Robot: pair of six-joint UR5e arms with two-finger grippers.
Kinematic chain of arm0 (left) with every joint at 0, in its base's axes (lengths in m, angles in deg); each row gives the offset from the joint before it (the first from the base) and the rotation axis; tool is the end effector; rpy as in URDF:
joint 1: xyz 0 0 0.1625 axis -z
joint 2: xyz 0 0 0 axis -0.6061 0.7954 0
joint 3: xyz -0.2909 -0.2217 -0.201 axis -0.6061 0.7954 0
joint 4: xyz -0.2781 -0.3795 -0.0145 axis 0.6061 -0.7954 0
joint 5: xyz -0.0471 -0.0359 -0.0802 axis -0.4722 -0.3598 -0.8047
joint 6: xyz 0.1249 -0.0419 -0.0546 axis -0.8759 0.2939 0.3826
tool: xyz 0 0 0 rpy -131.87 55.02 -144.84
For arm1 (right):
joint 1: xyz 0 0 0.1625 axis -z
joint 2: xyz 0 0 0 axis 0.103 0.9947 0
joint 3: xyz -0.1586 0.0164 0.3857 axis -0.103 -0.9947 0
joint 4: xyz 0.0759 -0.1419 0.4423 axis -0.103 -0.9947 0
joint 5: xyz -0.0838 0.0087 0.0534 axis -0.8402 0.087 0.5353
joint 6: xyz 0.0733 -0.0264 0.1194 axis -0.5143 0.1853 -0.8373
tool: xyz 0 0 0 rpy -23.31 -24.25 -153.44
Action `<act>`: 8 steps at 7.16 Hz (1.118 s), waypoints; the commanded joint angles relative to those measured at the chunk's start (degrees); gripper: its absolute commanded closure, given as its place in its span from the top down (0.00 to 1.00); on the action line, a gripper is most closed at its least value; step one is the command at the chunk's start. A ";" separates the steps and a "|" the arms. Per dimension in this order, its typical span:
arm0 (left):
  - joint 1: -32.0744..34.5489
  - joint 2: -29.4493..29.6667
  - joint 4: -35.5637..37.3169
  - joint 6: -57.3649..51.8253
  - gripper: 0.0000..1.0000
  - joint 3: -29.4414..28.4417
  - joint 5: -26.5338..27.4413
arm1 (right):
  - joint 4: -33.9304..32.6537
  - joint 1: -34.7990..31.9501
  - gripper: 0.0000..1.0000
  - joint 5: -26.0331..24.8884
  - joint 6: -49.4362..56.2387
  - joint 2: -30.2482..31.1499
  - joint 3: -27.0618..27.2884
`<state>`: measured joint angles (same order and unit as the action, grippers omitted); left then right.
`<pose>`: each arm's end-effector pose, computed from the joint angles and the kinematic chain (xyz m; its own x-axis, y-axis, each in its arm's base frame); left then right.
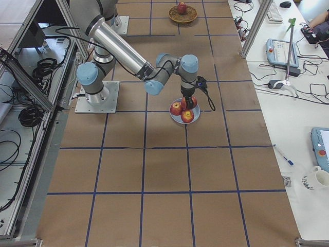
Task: Transfer apple from basket to plate
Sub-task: 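Lower the apple onto the plate and open the right gripper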
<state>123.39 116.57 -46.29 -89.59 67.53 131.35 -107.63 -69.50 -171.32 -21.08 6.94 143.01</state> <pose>-0.0929 -0.5501 0.4249 -0.9988 -0.0435 -0.0228 -0.0422 0.9976 -0.0551 -0.1417 -0.5914 0.1732 -0.9744 -0.2232 0.0281 -0.2246 0.9722 -0.0654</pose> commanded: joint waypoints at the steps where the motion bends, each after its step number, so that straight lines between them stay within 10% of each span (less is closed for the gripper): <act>1: -0.04 0.03 0.00 0.00 0.99 0.08 0.00 | -0.10 0.04 1.00 -0.08 -0.03 -0.83 -0.49; 8: -0.04 0.03 0.00 0.00 0.99 0.00 0.00 | 14.97 -14.07 1.00 1.68 -23.69 12.94 -4.71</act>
<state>123.35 116.66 -46.29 -89.59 67.53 131.36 -97.53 -78.84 -169.46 -35.95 16.49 138.40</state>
